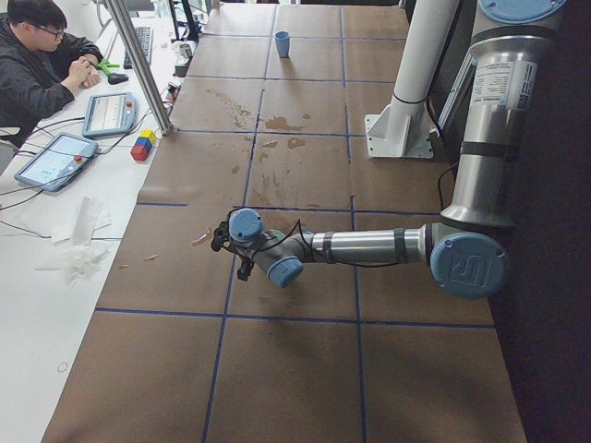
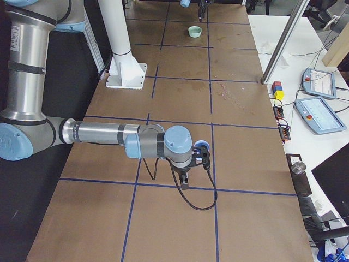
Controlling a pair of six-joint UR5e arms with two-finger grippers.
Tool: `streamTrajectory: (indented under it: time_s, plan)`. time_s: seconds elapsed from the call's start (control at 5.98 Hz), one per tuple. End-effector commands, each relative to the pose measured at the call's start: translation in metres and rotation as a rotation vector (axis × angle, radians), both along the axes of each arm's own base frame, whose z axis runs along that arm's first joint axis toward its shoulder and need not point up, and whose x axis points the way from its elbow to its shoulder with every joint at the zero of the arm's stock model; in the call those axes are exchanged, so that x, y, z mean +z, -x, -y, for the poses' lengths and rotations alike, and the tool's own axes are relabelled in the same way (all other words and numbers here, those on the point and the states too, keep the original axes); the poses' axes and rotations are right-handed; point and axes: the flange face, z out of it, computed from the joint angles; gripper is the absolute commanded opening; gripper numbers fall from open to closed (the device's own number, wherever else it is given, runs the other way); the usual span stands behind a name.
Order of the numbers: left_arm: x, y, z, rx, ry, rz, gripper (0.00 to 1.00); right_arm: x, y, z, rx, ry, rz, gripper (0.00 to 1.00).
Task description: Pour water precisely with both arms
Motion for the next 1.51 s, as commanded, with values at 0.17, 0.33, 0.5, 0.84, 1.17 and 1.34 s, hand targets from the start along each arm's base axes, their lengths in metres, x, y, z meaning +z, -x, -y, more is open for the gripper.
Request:
streamTrajectory:
  time_s: [0.17,0.33,0.5,0.84,1.17,1.34]
  plan:
    - [-0.014,0.069,0.008,-0.02,0.064,0.119,1.0,-0.003,0.002,0.001,-0.006,-0.02,-0.004,1.0]
    - [-0.015,0.103,0.002,0.015,0.113,0.151,1.0,-0.004,0.002,0.001,-0.006,-0.02,-0.004,1.0]
    - [-0.019,0.152,-0.01,0.047,0.146,0.165,1.0,-0.003,0.002,0.001,-0.006,-0.02,-0.006,1.0]
    - [-0.025,0.171,-0.026,0.026,0.235,0.156,1.0,-0.003,0.003,0.001,-0.007,-0.014,-0.01,1.0]
    - [-0.01,0.171,-0.036,0.033,0.256,0.157,1.0,0.006,0.017,0.002,-0.046,0.008,-0.062,1.0]
    - [-0.011,0.171,-0.034,0.025,0.218,0.156,1.0,0.009,0.018,-0.003,-0.047,0.022,-0.058,1.0]
